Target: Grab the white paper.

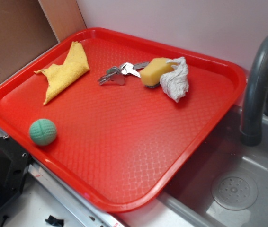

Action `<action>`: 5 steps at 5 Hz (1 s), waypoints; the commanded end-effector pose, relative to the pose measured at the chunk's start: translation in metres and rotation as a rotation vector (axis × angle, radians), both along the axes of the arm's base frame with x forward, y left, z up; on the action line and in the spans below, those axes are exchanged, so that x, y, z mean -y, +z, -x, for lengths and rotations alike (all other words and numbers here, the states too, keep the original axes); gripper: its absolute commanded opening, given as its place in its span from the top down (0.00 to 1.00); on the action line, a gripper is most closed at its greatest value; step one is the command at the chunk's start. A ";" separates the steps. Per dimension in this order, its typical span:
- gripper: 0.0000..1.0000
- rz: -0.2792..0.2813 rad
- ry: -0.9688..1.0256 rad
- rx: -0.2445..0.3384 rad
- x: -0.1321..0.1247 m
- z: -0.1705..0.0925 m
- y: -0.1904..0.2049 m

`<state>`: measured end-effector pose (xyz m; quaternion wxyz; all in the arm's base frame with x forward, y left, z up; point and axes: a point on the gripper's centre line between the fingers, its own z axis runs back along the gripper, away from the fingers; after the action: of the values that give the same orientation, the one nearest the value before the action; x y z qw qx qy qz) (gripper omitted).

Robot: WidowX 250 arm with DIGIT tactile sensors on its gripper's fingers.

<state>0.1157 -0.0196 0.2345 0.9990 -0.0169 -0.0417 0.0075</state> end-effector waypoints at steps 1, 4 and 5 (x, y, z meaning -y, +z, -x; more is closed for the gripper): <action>0.00 0.000 0.000 0.000 0.000 0.000 0.000; 0.00 0.147 0.639 0.119 0.043 -0.058 -0.049; 0.00 0.142 0.895 0.071 0.063 -0.088 -0.073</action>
<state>0.1974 -0.0852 0.1458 0.8938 -0.0416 -0.0638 0.4420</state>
